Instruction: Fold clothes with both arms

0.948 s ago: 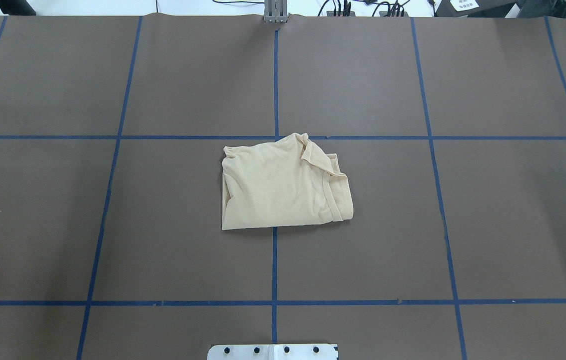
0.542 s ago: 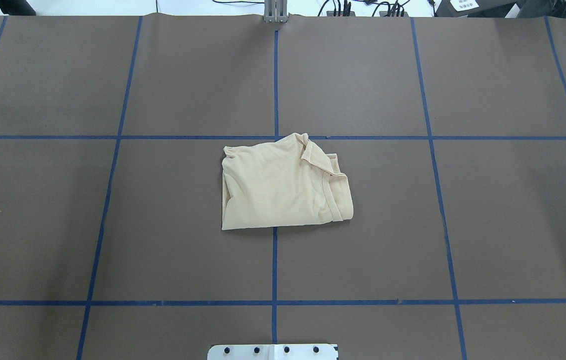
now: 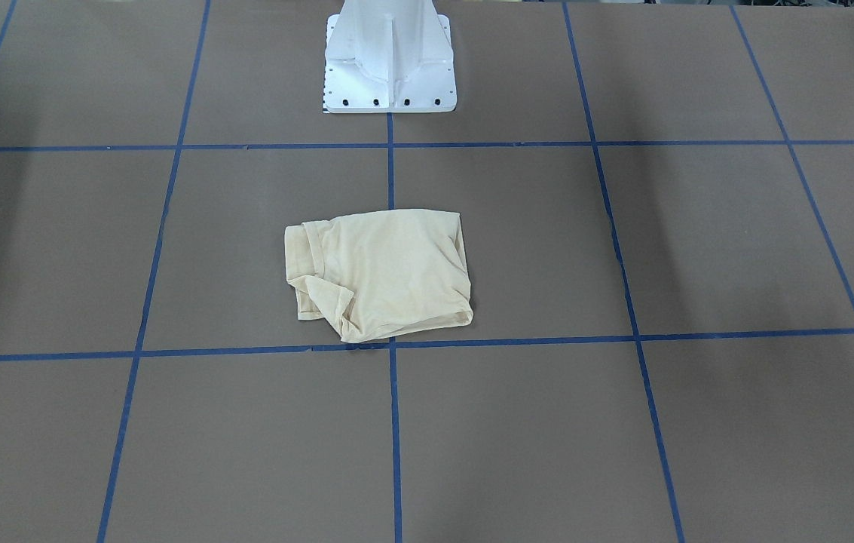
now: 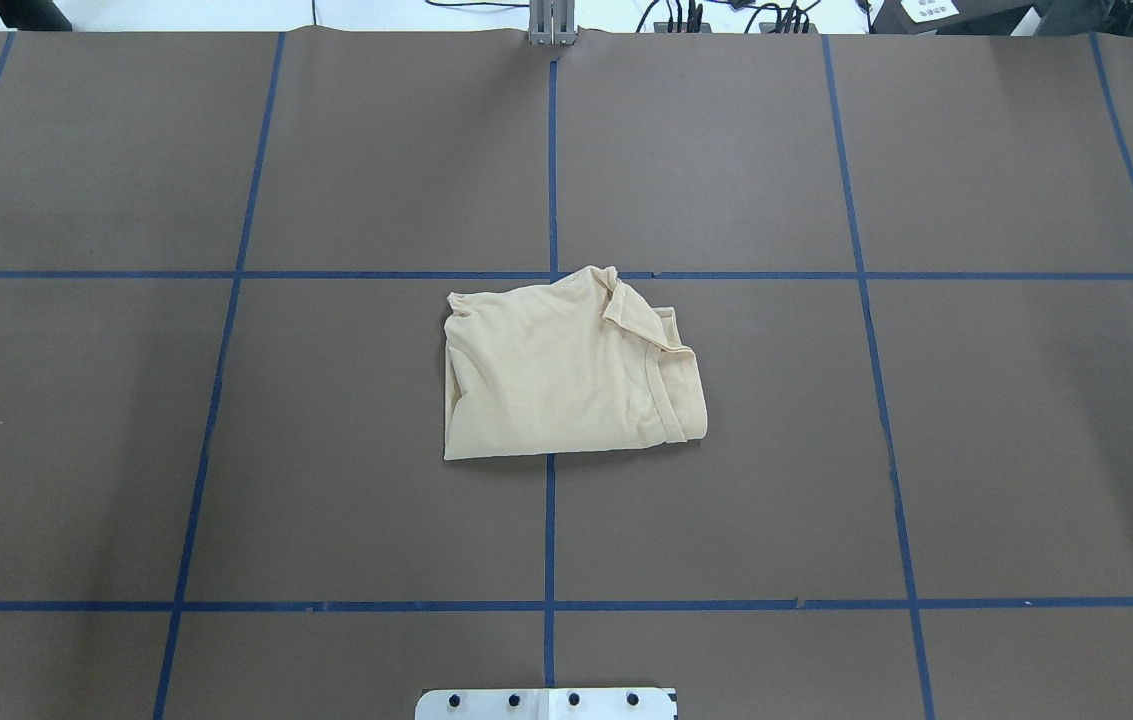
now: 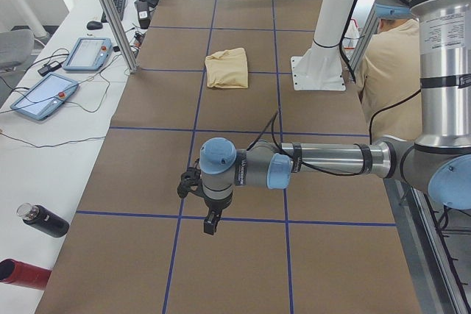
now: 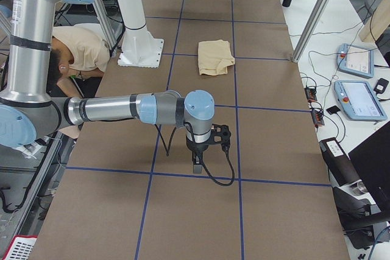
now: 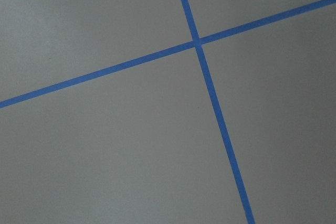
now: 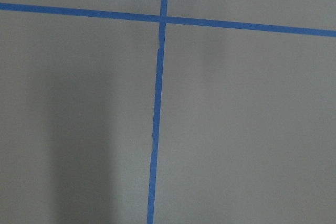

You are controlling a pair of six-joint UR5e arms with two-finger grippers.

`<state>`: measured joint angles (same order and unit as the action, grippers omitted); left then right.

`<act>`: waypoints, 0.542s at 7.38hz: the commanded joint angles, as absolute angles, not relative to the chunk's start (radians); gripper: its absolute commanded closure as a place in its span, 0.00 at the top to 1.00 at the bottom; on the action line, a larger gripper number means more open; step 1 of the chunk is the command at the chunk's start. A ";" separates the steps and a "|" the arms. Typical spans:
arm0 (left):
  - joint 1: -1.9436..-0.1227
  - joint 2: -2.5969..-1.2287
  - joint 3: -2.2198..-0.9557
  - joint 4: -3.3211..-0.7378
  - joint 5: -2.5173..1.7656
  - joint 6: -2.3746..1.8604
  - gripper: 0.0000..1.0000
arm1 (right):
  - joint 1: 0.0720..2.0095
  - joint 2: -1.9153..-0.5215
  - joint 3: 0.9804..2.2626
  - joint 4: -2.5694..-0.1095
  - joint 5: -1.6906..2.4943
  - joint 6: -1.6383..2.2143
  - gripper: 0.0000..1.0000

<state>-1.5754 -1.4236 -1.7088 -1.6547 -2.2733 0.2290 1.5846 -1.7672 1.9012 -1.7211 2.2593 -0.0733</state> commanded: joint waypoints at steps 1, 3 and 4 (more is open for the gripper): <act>-1.575 -1.424 -1.701 -1.654 -2.275 0.230 1.00 | 1.585 -1.766 1.902 -1.721 2.258 -0.072 1.00; -1.575 -1.424 -1.698 -1.654 -2.273 0.229 1.00 | 1.585 -1.766 1.902 -1.721 2.263 -0.072 1.00; -1.575 -1.422 -1.698 -1.652 -2.273 0.229 1.00 | 1.585 -1.763 1.902 -1.721 2.264 -0.072 1.00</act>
